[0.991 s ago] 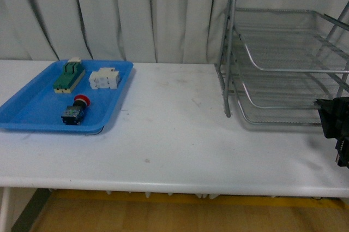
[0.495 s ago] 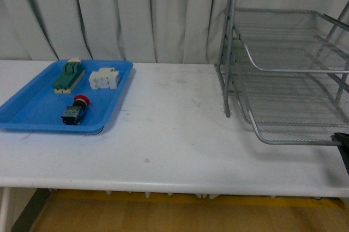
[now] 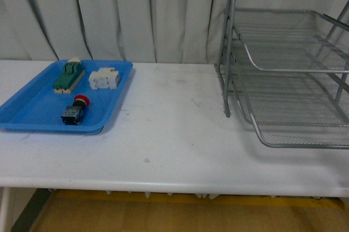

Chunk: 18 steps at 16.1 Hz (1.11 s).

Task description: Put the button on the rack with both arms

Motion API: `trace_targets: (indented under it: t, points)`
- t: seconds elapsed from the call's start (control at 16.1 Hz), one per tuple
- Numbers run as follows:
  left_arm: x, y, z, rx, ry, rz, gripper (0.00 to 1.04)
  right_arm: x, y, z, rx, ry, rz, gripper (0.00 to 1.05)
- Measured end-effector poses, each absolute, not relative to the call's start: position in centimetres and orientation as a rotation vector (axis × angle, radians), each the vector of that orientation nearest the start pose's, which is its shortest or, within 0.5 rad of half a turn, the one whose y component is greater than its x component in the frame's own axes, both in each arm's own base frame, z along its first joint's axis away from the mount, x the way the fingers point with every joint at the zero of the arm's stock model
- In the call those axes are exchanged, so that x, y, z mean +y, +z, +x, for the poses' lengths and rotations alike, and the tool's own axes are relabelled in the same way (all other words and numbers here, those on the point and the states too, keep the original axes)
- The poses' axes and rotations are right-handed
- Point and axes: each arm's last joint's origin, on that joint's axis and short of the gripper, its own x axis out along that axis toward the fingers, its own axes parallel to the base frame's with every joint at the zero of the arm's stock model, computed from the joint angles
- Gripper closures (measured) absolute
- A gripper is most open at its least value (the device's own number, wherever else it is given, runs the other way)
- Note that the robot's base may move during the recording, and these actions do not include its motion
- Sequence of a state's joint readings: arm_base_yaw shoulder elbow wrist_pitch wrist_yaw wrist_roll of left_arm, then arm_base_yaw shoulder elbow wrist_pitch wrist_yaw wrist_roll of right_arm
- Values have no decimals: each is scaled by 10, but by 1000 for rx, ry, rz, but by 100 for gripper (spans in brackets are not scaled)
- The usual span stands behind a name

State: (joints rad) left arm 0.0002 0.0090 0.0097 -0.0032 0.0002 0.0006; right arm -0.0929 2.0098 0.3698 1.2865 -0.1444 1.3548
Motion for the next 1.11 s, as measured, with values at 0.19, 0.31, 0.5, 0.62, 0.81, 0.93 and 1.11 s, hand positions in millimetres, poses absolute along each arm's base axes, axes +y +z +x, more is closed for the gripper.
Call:
trace_targets:
  t: [0.19,0.31,0.5,0.62,0.81,0.93,1.11]
  points:
    - [0,166,98,2,0,1,7,-22,95,246,246,-112,1376,6]
    - [0,166,98,2,0,1,7,-22,131,227,134,-50,1283,12]
    - [0,166,98,2,0,1,7,-14,151,173,88,-20,567,45]
    - [0,166,98,3,0,1,7,-17,152,146,97,-16,218,68]
    - [0,166,98,2,0,1,7,-10,169,128,-10,1,41,101]
    - [0,166,98,2,0,1,7,1,170,123,-8,24,13,103]
    - [0,166,98,2,0,1,7,0,170,118,-12,0,7,103]
